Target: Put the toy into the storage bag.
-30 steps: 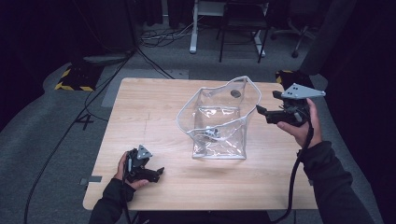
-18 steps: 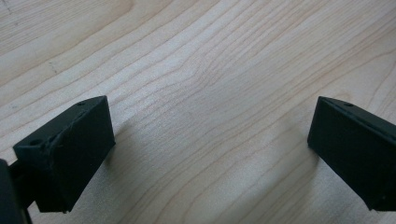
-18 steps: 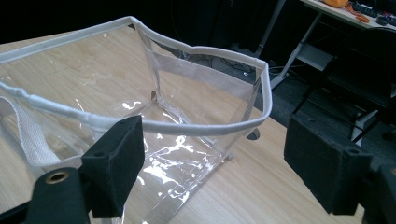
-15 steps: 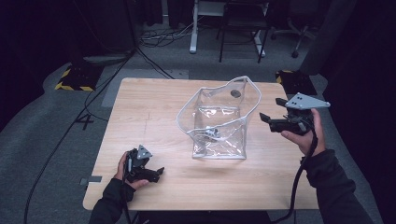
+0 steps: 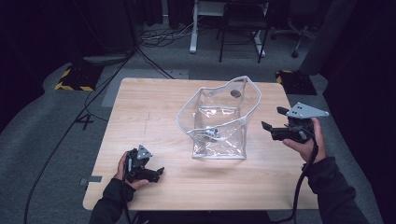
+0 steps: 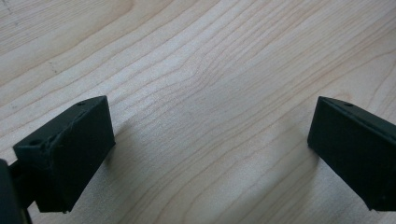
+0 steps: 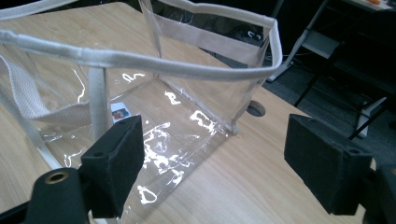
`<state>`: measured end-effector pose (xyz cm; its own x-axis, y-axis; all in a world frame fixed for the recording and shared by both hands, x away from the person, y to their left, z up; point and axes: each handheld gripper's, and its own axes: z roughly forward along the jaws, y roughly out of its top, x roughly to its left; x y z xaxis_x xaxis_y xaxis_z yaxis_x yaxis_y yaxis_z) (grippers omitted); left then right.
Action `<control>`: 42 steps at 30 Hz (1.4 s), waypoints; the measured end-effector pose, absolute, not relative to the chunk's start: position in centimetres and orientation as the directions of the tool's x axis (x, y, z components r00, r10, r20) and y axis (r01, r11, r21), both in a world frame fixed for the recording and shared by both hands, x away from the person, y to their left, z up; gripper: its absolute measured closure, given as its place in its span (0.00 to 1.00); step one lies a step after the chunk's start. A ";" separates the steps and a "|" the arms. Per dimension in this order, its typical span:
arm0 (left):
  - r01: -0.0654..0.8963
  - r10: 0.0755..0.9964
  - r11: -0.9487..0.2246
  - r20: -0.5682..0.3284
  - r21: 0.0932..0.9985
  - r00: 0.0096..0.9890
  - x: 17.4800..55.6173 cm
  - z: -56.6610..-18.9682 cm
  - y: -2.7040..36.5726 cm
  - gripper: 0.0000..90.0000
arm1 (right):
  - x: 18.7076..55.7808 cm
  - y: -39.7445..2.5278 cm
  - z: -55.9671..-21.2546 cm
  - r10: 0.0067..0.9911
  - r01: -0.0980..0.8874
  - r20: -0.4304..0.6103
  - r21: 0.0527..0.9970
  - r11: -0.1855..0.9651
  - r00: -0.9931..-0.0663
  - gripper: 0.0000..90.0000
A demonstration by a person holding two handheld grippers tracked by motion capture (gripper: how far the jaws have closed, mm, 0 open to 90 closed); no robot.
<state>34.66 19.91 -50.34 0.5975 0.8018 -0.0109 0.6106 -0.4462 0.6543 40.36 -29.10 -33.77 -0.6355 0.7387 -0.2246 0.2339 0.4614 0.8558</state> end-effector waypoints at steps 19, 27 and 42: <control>0.613 0.805 -0.444 -0.010 0.653 0.594 34.7 -50.3 19.9 0.01 | 38.9 -30.1 -37.6 0.729 0.277 -0.227 0.820 0.500 -0.646 0.22; 0.613 0.805 -0.444 -0.010 0.653 0.594 34.7 -50.3 19.9 0.01 | 38.1 -31.6 -39.7 0.731 0.317 -0.203 0.802 0.506 -0.651 0.21; 0.614 0.803 -0.444 -0.014 0.653 0.596 34.7 -50.4 19.9 0.01 | 36.3 -34.1 -43.0 0.719 0.368 -0.186 0.758 0.539 -0.669 0.20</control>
